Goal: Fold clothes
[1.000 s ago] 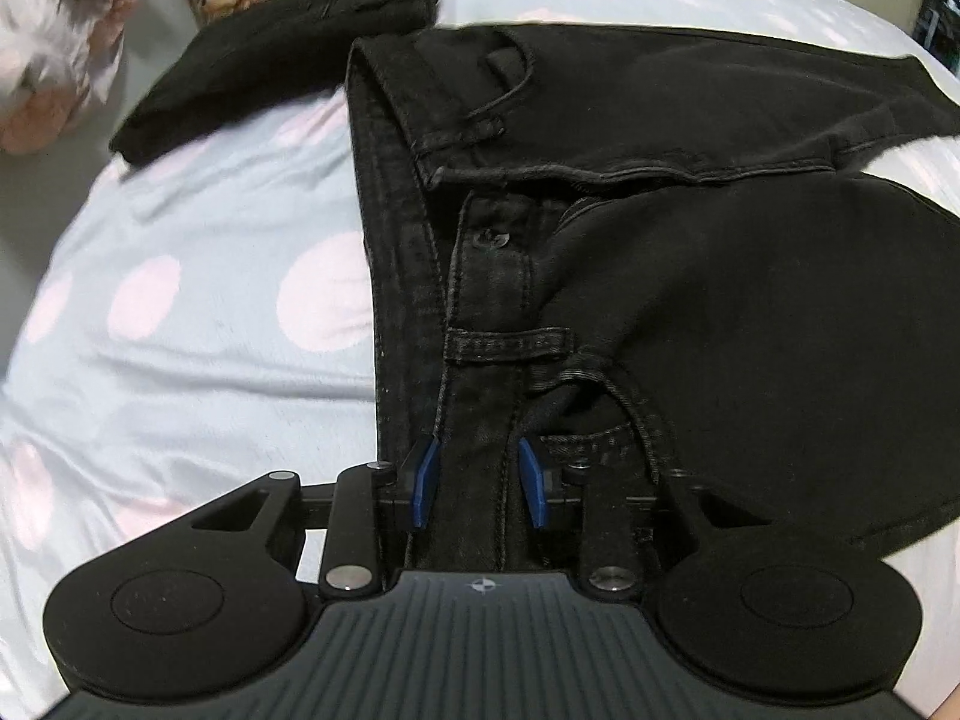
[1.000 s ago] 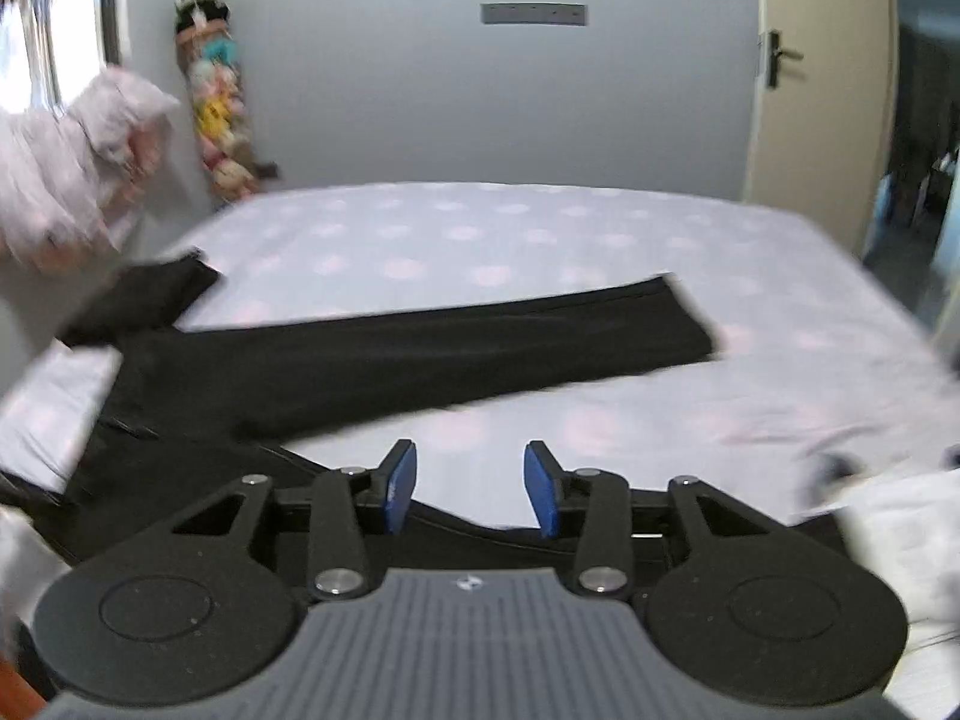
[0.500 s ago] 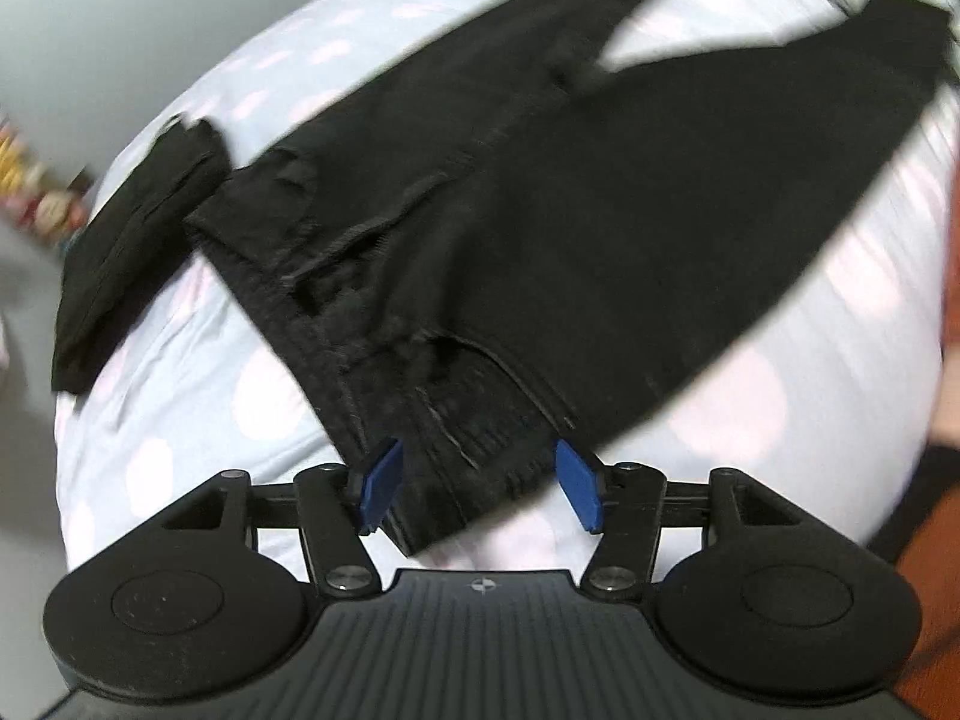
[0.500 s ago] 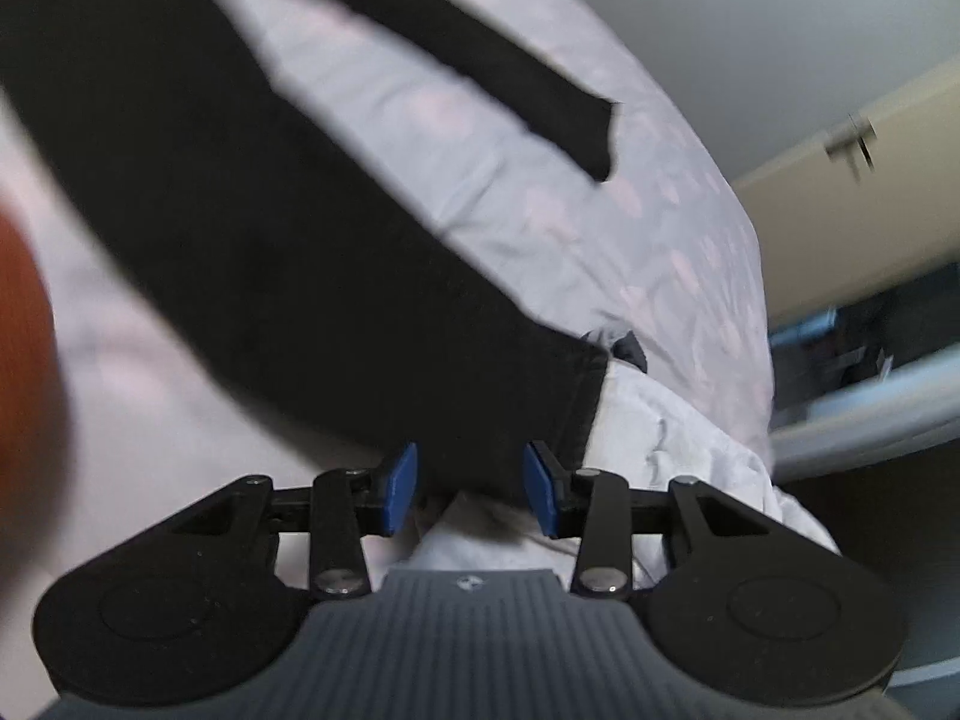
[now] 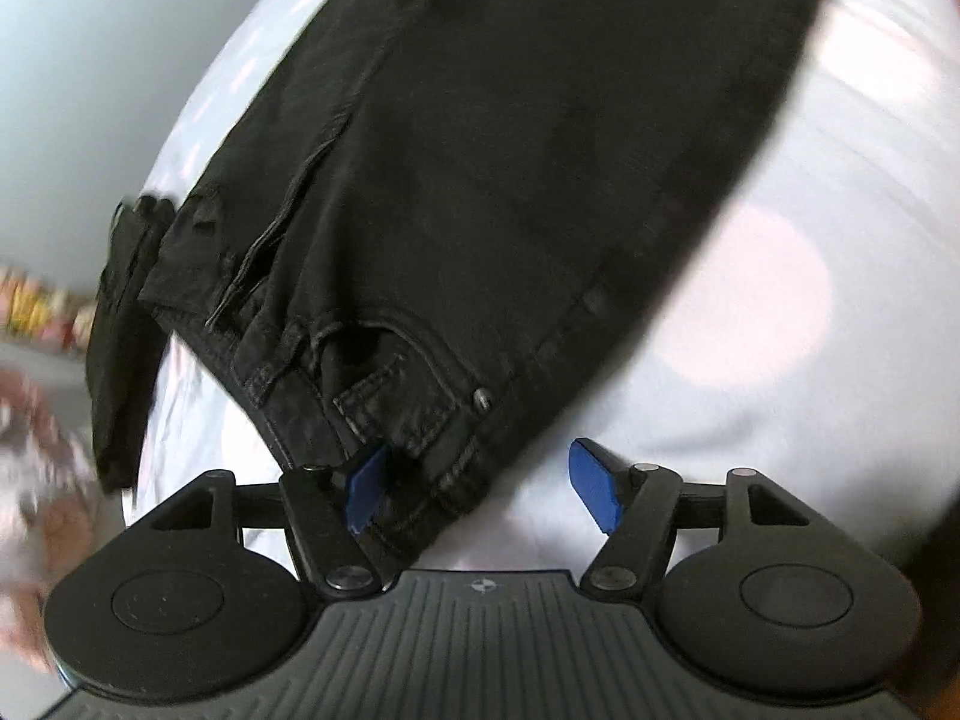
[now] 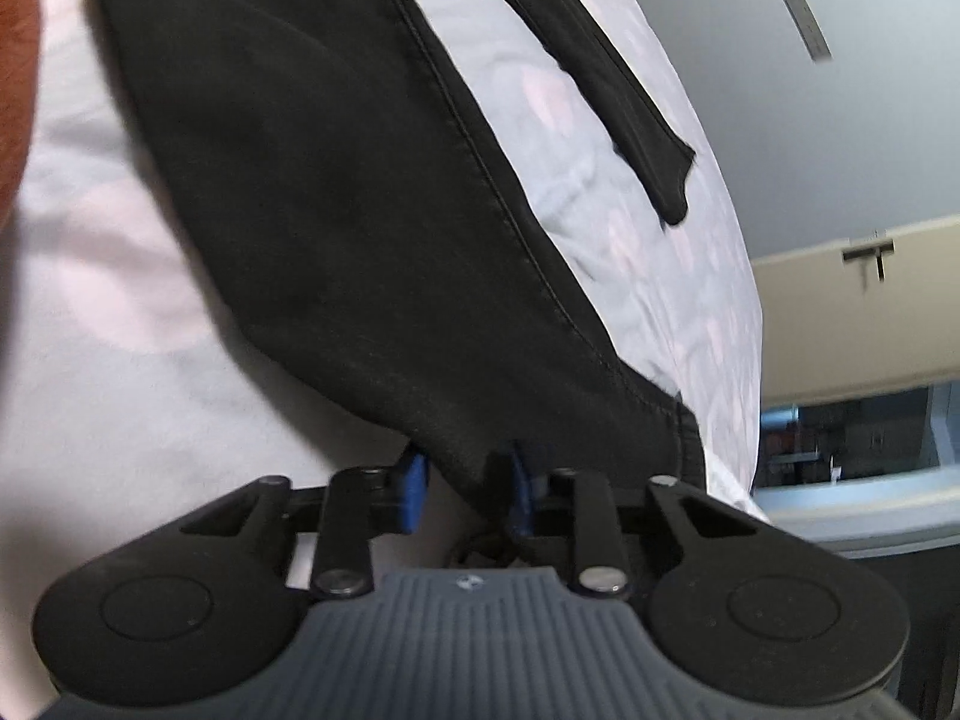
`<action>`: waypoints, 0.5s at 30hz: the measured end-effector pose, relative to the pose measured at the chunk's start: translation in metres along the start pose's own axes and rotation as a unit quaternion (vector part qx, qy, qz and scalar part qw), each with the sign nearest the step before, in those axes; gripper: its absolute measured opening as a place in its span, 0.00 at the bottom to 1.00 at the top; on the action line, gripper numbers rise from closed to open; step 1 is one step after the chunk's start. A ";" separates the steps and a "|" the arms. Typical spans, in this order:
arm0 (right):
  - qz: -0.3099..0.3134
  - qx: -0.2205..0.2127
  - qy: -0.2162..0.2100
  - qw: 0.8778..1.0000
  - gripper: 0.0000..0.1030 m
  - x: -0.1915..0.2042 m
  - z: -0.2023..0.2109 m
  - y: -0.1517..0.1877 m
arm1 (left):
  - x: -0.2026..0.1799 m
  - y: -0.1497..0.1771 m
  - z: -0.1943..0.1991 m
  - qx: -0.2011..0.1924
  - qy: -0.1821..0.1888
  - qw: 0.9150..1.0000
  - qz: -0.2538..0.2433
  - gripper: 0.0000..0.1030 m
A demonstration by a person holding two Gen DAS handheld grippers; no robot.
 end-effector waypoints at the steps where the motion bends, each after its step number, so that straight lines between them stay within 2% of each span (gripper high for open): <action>1: -0.012 0.006 0.005 1.000 0.17 -0.001 0.000 -0.001 | 0.000 -0.005 -0.002 0.006 -0.007 1.000 0.016 0.62; 2: -0.025 0.011 0.011 1.000 0.16 -0.003 0.001 -0.003 | -0.001 -0.008 -0.001 0.007 -0.015 1.000 0.022 0.54; 3: -0.038 0.015 0.019 0.999 0.13 -0.005 0.004 -0.004 | -0.003 -0.010 -0.001 0.008 -0.020 1.000 0.022 0.51; 5: -0.063 0.022 0.037 0.997 0.12 -0.011 0.009 -0.008 | -0.009 -0.007 0.003 0.002 -0.027 1.000 0.006 0.39; 6: -0.074 0.024 0.048 0.996 0.11 -0.016 0.011 -0.012 | -0.011 -0.005 0.005 -0.001 -0.030 1.000 -0.004 0.36; 10: -0.118 0.034 0.088 0.989 0.10 -0.041 0.020 -0.029 | -0.003 -0.005 0.016 -0.026 -0.034 0.999 0.020 0.29; 15: -0.161 0.050 0.119 0.979 0.10 -0.069 0.030 -0.044 | 0.020 -0.011 0.037 -0.091 -0.038 0.992 0.085 0.26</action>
Point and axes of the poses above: each gripper's, at about its wrist camera, not at the fingertips, and z roughly against the way its jaws point, x to its left, y to its underside, the point moved 2 cm from there along -z, roughly the way its jaws point, and after that the axes turned 12 degrees about z, right-handed, at the moved point
